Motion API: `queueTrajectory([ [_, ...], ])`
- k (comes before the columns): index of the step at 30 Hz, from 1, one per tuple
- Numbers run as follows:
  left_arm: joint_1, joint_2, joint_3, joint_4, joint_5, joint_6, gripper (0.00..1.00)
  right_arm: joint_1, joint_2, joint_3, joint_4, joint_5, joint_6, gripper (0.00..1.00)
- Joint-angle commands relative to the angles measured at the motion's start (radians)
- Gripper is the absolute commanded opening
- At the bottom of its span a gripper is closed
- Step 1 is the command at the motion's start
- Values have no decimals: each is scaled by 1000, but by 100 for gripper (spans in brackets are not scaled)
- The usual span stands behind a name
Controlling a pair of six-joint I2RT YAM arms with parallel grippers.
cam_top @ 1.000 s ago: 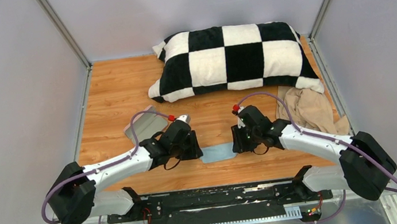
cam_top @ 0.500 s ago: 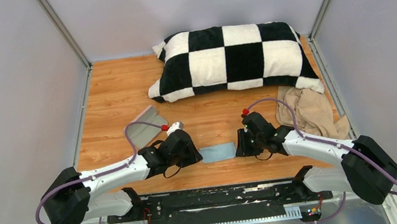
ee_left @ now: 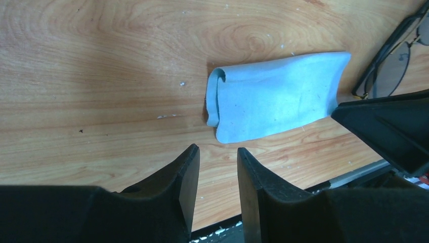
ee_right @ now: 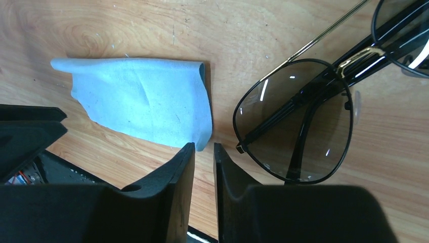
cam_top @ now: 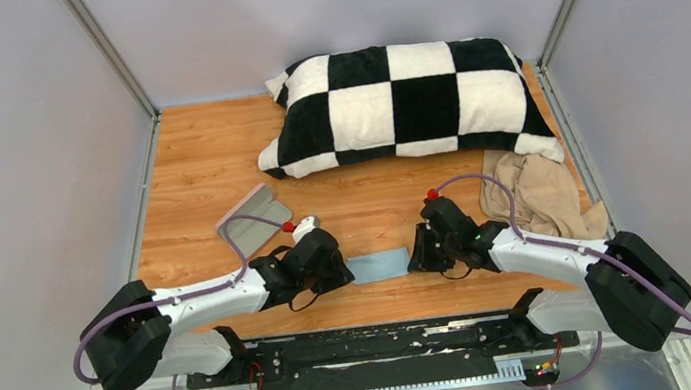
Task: Organize the sunglasses
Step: Fold the glasses cleaning cloth at the center of the board.
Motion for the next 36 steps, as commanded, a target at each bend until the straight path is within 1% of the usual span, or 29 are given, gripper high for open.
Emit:
queueTrajectory([
  [1,-12,36,-16,35,-22,-13,38,2,9,0,16,23,32,23],
  [5,-12,44,-16,49,-21,-14,38,3,18,5,16,24,27,18],
  [7,-12,51,-14,64,-14,-1,36,2,25,7,20,20,25,14],
  [13,-12,92,-2,72,2,7,33,2,31,9,27,11,17,7],
  [18,-12,115,4,79,-6,3,30,2,43,9,36,5,12,5],
  [28,-14,144,20,76,-5,-1,28,2,48,2,47,-2,9,4],
  [33,-16,148,23,74,-7,-7,18,2,33,-3,46,0,10,4],
  [36,-18,149,26,70,-11,-13,9,2,26,-6,43,3,7,4],
])
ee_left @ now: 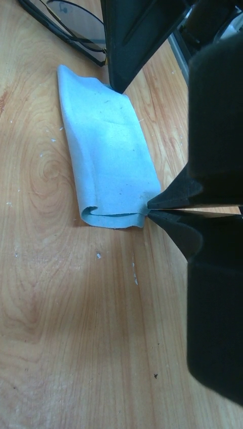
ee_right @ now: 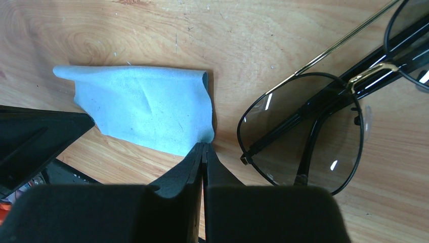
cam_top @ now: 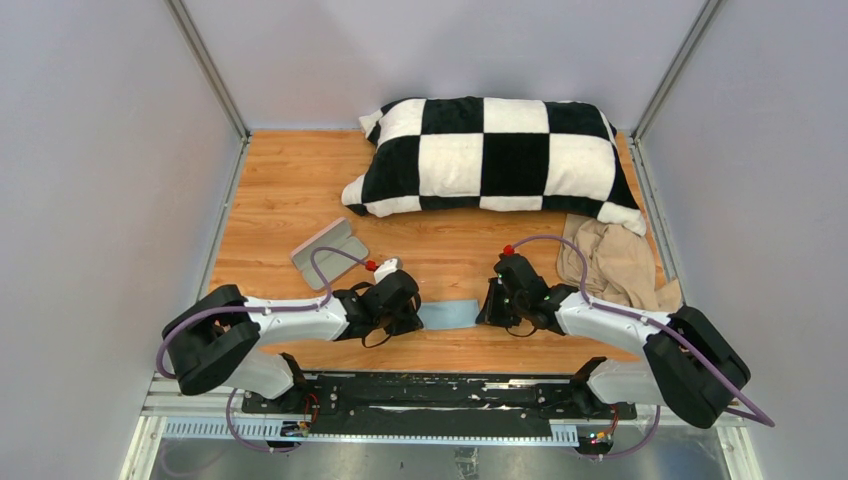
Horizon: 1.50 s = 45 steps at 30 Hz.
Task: Organize the sunglasses
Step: Fold the glasses cleaning cloth at the center of the board.
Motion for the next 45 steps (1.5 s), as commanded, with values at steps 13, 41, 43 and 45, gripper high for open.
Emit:
queueTrajectory([
  [13,-13,-15,32,-55,-51,10,0,2,-40,-2,-11,7,-25,0],
  [41,-45,-36,53,-79,-68,9,48,2,-26,-1,-43,50,-12,30],
  [43,-47,-23,53,-70,-65,7,49,3,-21,-3,-36,47,-9,30],
  [45,-47,-14,51,-61,-67,5,49,3,-18,-5,-33,44,-8,29],
])
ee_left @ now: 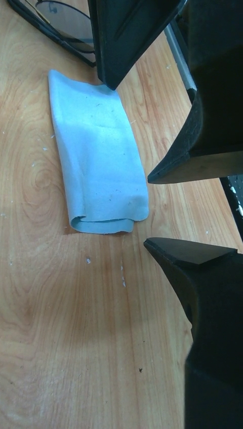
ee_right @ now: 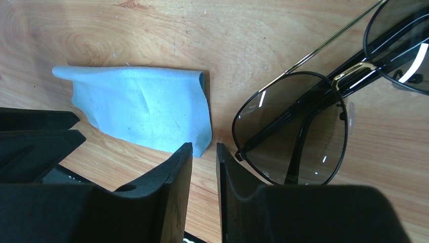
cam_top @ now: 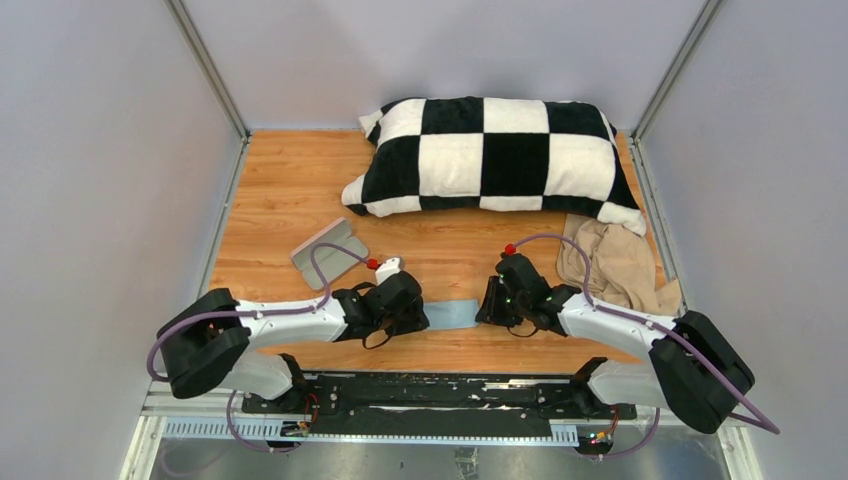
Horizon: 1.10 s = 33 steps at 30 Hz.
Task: Organize the sunglasses
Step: Fold the glasses cleaning cloth at the center of the board.
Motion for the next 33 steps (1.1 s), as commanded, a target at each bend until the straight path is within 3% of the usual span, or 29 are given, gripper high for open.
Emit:
queueTrajectory([
  [1,-11,31,16,24,-21,-11,48,2,14,-4,-7,16,14,29],
  [12,-11,94,29,37,-16,-19,35,2,22,-9,2,8,14,26],
  [19,-11,103,34,20,-26,-18,14,2,33,-11,13,1,16,21],
  [22,-11,105,42,13,-29,-14,2,2,38,-13,19,-7,17,14],
  [27,-11,109,66,-2,-34,0,0,3,35,-8,26,-21,19,0],
  [31,-11,118,90,-11,-22,13,0,3,9,-14,17,-18,23,2],
  [33,-11,117,92,-13,-16,13,0,2,-6,-19,3,-11,25,14],
])
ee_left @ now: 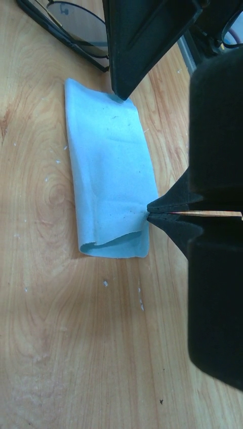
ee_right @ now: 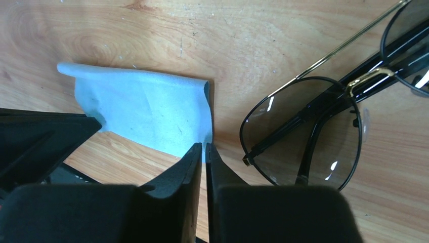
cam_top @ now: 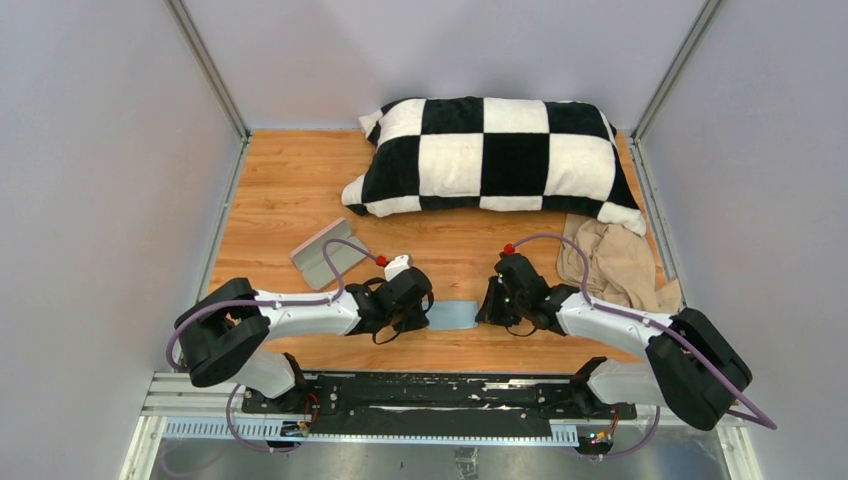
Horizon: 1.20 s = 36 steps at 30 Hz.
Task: Organize the sunglasses
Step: Fold the glasses cleaning cloth at the center of the board.
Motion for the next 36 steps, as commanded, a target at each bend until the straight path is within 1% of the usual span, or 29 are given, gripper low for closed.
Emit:
queueTrajectory([
  [1,-8,9,27,-23,-16,20,0,2,-39,-22,-33,13,11,18],
  [3,-8,-1,24,-24,-17,20,0,2,-51,-28,-39,19,17,24],
  [5,-8,-14,22,-28,-21,19,0,3,-56,-36,-40,22,24,27],
  [8,-8,-32,19,-33,-30,19,0,2,-43,-40,-32,21,27,29],
  [13,-8,-52,20,-41,-36,22,0,3,-17,-48,4,0,46,28],
  [16,-8,-57,19,-48,-42,21,0,3,-11,-54,21,-2,54,25],
  [19,-8,-58,18,-47,-42,23,0,3,-7,-55,30,-7,58,19],
  [22,-7,-55,22,-45,-43,30,0,4,-6,-57,34,-6,63,9],
  [24,-8,-50,30,-46,-47,39,0,4,-6,-57,34,-3,63,0],
  [30,-7,-40,76,-93,-56,79,0,4,-29,-46,20,3,59,0],
  [36,-7,-53,67,-82,-88,92,0,4,-32,-22,8,0,33,0],
])
